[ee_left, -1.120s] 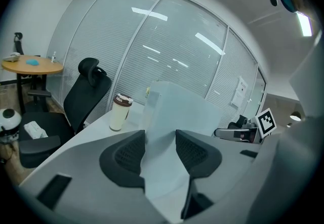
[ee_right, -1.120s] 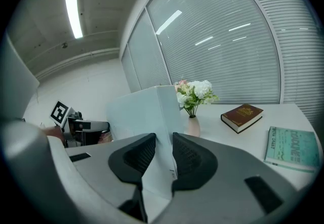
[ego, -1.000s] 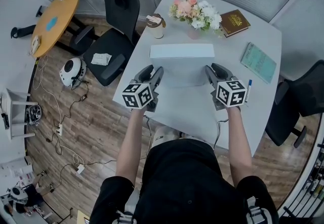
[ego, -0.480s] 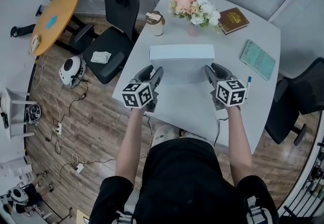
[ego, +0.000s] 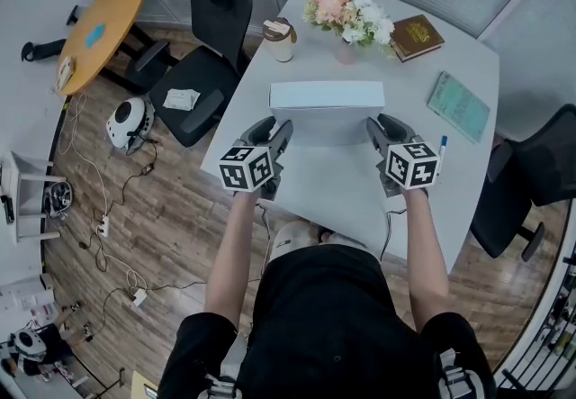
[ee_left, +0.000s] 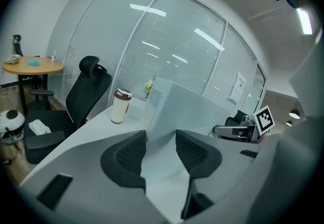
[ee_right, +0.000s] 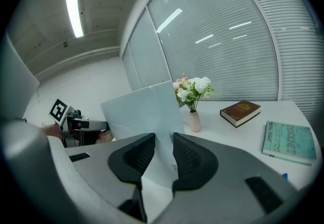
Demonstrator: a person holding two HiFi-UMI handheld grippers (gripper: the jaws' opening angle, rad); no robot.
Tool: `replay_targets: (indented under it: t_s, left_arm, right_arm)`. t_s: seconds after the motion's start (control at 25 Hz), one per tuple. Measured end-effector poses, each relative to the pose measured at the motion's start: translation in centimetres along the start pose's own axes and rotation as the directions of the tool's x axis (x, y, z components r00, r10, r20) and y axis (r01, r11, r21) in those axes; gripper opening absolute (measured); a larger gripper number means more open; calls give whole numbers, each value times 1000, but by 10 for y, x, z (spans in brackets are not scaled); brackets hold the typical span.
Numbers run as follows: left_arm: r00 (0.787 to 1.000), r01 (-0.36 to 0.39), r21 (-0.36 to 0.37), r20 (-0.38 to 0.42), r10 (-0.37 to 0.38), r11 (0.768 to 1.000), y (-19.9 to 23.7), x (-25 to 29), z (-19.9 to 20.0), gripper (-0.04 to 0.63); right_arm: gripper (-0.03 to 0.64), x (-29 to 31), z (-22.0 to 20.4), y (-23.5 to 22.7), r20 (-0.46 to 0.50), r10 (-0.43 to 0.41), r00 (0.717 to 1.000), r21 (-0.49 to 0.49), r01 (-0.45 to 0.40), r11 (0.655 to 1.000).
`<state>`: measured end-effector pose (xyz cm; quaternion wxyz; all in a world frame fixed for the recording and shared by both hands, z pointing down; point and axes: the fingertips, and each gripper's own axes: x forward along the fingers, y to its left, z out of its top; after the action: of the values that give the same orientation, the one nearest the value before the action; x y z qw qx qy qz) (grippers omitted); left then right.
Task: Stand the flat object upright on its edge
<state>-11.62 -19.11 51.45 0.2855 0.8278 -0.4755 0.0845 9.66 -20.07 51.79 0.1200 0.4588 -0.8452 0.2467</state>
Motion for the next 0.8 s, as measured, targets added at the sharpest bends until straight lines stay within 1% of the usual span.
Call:
replay_targets:
  t_s: [0.24,0.36,0.52,0.8]
  left_arm:
    - [1000,2,1,6,-2,1000,-3,-5,0,189]
    - [1000,5,13,14,-5,1000,-4,-7,1,189]
    - [1000,1,25,14,-1,1000,-6,-8,1,189]
    - [1000,-17,23,24,16,1000,-6,-17,0,189]
  right_arm:
    - [126,-3,-2,2,-10,-3,1000,-14,3,1000]
    - [126,-6,-2,3,-10,1,1000,-25,-2,1000]
    - [126,-8,-1,1,-4,3,1000,-22,-3,1000]
    - [126,-16,-2,4,0,3,1000,-32,-3,999]
